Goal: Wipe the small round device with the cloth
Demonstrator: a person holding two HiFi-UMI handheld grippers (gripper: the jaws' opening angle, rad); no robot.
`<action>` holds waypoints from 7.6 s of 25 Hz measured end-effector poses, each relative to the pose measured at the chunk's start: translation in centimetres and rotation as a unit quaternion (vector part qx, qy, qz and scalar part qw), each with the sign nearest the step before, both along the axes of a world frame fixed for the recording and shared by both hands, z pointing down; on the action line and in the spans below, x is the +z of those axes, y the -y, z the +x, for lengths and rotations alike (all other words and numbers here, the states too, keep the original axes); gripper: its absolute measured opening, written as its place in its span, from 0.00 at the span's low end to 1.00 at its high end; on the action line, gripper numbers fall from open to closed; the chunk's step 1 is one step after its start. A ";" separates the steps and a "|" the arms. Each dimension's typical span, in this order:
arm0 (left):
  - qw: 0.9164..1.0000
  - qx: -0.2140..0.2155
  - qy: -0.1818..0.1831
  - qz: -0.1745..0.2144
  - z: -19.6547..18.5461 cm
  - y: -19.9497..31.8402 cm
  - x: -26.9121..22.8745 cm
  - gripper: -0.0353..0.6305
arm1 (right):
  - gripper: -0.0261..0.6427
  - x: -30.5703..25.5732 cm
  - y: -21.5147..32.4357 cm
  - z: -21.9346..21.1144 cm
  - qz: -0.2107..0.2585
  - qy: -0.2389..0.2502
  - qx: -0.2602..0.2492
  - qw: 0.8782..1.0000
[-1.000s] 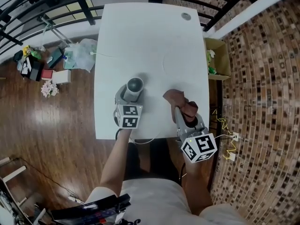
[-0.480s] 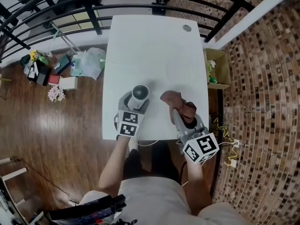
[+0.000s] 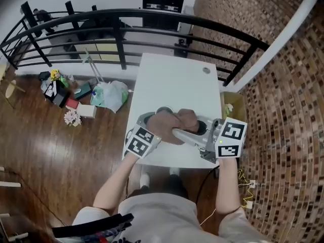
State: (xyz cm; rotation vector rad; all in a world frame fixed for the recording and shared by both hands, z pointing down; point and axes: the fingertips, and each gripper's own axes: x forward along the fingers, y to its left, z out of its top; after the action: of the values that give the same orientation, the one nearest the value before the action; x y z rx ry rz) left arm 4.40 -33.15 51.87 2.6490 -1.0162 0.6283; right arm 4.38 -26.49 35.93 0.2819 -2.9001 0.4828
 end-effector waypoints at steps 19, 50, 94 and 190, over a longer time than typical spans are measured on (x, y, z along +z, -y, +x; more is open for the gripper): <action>0.996 0.052 0.018 0.068 -3.0 -4.9 -7.7 0.56 | 0.08 -1.8 5.2 -6.5 0.180 -0.238 0.033 0.954; 0.998 0.041 -0.050 0.019 -3.7 -3.4 -7.7 0.56 | 0.08 -1.0 8.3 -4.8 0.160 -0.216 0.066 0.961; 0.871 0.235 -0.432 0.008 -4.2 -8.3 -18.7 0.56 | 0.08 -4.7 10.4 -3.4 0.024 0.044 0.093 0.994; 0.784 0.409 -0.437 0.163 -7.1 -15.7 -20.6 0.56 | 0.08 -10.4 3.7 -2.1 0.021 -0.015 -0.066 0.997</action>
State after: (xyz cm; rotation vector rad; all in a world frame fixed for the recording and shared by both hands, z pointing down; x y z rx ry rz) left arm -2.71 -17.40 31.32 3.0158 0.3579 -0.7375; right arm 2.26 -30.18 25.50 0.1012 -2.8784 0.3932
